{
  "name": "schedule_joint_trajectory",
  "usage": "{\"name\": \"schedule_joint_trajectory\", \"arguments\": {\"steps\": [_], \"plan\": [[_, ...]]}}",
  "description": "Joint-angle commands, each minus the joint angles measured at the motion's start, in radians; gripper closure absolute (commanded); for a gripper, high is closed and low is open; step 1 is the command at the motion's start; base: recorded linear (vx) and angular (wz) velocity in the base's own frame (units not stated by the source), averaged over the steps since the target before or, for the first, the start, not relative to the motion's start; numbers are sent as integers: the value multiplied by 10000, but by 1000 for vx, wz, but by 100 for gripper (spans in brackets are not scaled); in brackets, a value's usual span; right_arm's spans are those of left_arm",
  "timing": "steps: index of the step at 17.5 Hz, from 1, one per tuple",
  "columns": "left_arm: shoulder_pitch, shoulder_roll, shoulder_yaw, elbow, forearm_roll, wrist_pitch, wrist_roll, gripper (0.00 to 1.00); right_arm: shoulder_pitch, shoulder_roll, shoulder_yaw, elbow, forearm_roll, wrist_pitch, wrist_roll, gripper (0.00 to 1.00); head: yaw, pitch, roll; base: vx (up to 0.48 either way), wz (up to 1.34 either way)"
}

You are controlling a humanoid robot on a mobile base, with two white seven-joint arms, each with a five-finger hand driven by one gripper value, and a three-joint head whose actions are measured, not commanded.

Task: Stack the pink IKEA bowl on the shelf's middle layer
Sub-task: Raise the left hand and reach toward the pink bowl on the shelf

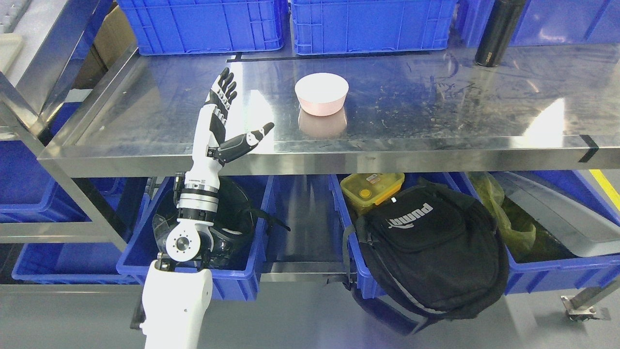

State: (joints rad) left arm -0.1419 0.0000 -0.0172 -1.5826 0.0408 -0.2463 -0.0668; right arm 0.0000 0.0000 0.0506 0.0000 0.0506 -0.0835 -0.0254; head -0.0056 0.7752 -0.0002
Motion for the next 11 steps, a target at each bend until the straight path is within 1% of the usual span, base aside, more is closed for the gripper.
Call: {"name": "schedule_joint_trajectory", "arguments": {"steps": [1,4,6,7,8,9,11], "plan": [[69,175,-258,-5,-9,-114,-7,0,215,-175,0,-175,0,7,-7,0,0,0,0,0,0],[-267,175,-196,-5,-25,-236,-38,0,215,-175,0,-175,0,7,-7,0,0,0,0,0,0],[-818,1359,-334,-5,-101,-115,-144,1,215,-175,0,-175,0,7,-7,0,0,0,0,0,0],[-1201,1912,-395,-5,-435,114,-388,2,215,-175,0,-175,0,7,-7,0,0,0,0,0,0],[-1736,2419,-456,-5,-849,663,-861,2,215,-175,0,-175,0,7,-7,0,0,0,0,0,0],[-2546,2925,-563,-5,-1157,1458,-1489,2,215,-175,0,-175,0,7,-7,0,0,0,0,0,0],[-4080,3876,-1311,-5,-2013,2582,-2624,2,215,-175,0,-175,0,7,-7,0,0,0,0,0,0]]}}
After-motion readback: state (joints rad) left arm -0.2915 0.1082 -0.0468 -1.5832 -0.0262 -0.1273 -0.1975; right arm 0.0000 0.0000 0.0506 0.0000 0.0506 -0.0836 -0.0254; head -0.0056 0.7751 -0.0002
